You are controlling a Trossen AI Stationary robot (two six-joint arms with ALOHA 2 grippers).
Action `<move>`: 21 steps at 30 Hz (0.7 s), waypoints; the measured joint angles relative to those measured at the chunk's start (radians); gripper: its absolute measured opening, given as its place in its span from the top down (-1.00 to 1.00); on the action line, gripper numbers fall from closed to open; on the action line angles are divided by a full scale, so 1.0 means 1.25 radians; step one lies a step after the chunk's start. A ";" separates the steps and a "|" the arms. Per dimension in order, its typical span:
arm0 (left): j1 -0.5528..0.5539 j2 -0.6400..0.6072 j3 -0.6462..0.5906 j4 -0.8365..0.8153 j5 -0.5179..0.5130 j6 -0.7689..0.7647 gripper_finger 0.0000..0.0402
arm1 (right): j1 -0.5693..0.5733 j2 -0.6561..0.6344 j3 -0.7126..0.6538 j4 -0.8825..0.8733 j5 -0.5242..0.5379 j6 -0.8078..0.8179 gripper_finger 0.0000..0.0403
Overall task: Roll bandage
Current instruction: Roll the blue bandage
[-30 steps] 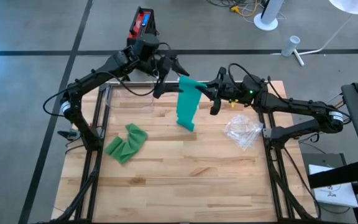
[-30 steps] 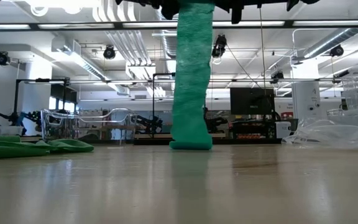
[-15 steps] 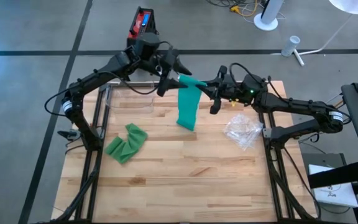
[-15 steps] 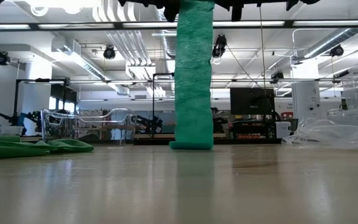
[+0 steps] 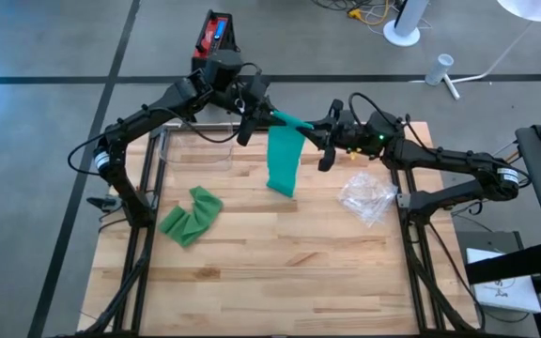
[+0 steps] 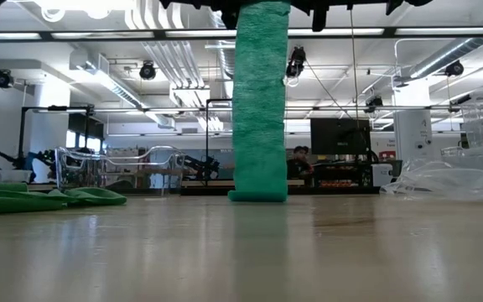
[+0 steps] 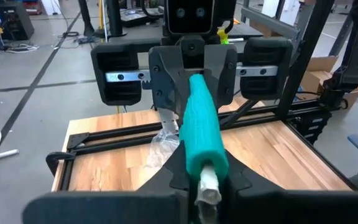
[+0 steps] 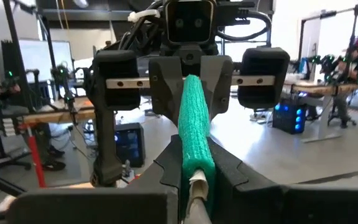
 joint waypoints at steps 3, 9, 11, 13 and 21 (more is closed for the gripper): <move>0.000 0.000 0.000 0.002 0.000 0.013 0.89 | 0.000 0.000 0.000 0.001 -0.001 0.063 0.71; 0.000 -0.002 0.000 0.013 -0.002 0.106 0.90 | 0.000 -0.006 0.000 0.025 -0.004 0.227 0.35; 0.000 -0.004 0.001 0.015 -0.003 0.134 0.94 | 0.000 -0.009 0.000 0.030 -0.007 0.257 0.21; 0.000 -0.006 0.001 0.016 -0.004 0.151 0.94 | -0.002 -0.012 0.000 0.031 -0.007 0.272 0.09; -0.013 -0.007 0.001 0.029 -0.001 0.179 0.89 | -0.002 -0.009 0.000 0.031 0.010 0.291 -0.19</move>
